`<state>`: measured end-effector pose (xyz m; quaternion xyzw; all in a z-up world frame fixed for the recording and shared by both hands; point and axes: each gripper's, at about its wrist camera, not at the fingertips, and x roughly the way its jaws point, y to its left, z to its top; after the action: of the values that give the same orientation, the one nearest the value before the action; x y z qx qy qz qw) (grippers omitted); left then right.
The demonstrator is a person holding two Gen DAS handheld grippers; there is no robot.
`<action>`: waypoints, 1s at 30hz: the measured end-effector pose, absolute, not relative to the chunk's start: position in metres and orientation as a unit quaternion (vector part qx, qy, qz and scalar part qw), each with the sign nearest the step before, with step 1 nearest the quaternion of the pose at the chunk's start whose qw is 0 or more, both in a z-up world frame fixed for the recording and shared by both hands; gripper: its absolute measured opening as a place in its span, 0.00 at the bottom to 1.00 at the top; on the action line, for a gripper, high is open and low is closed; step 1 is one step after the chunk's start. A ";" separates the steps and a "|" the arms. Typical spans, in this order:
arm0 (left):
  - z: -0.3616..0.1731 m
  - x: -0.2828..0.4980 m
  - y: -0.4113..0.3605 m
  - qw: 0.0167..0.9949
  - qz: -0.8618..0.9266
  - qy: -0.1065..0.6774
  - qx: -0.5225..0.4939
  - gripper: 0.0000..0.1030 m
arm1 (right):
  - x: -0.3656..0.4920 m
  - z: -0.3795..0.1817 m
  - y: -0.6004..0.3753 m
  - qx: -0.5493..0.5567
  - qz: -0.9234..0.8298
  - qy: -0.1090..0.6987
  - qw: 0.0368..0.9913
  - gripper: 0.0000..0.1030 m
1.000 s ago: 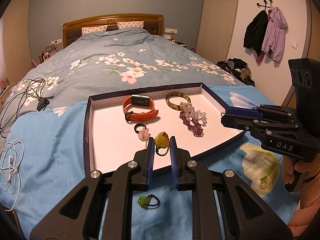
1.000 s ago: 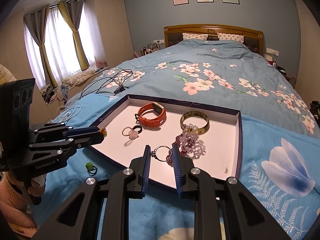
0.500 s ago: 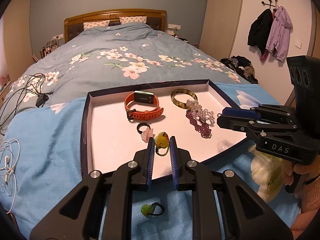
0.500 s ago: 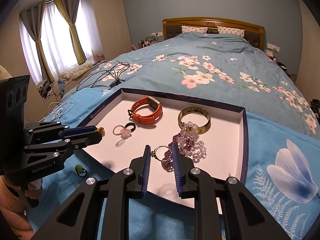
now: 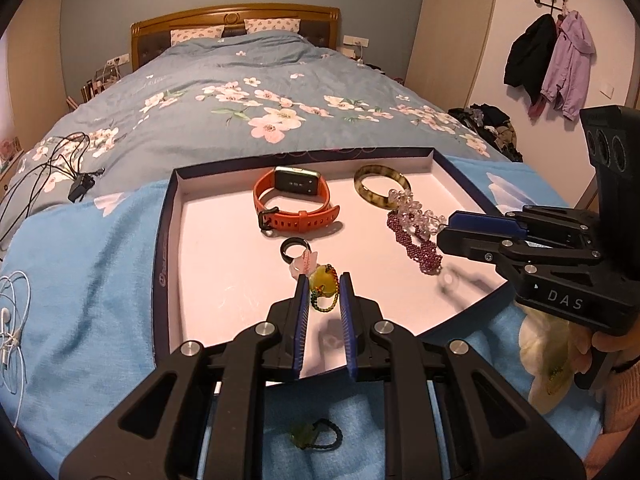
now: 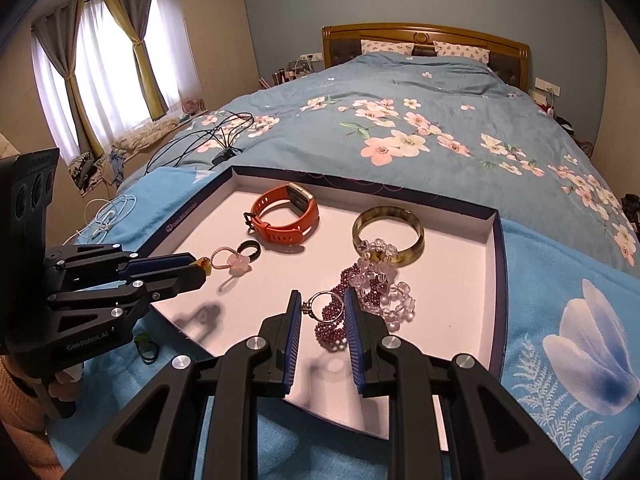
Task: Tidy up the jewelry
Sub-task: 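Lower and open both tools to release the ring and hair tie in the tray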
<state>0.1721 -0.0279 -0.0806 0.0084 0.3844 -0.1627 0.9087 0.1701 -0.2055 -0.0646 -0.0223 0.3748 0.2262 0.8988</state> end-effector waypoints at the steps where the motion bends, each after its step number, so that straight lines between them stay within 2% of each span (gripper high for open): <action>1: -0.082 0.173 -0.028 0.908 -0.163 0.386 0.009 0.15 | 0.171 -0.066 -0.206 -0.023 0.225 0.377 0.898 0.19; 25: -0.094 0.184 -0.033 0.902 -0.156 0.402 0.011 0.15 | 0.183 -0.078 -0.205 -0.021 0.207 0.393 0.896 0.20; 30: -0.091 0.181 -0.033 0.905 -0.156 0.397 0.010 0.24 | 0.182 -0.076 -0.207 -0.017 0.208 0.390 0.897 0.20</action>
<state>0.1813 -0.0330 -0.0913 0.0103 0.3967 -0.1557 0.9046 0.1819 -0.2066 -0.0761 -0.0167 0.3896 0.2082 0.8970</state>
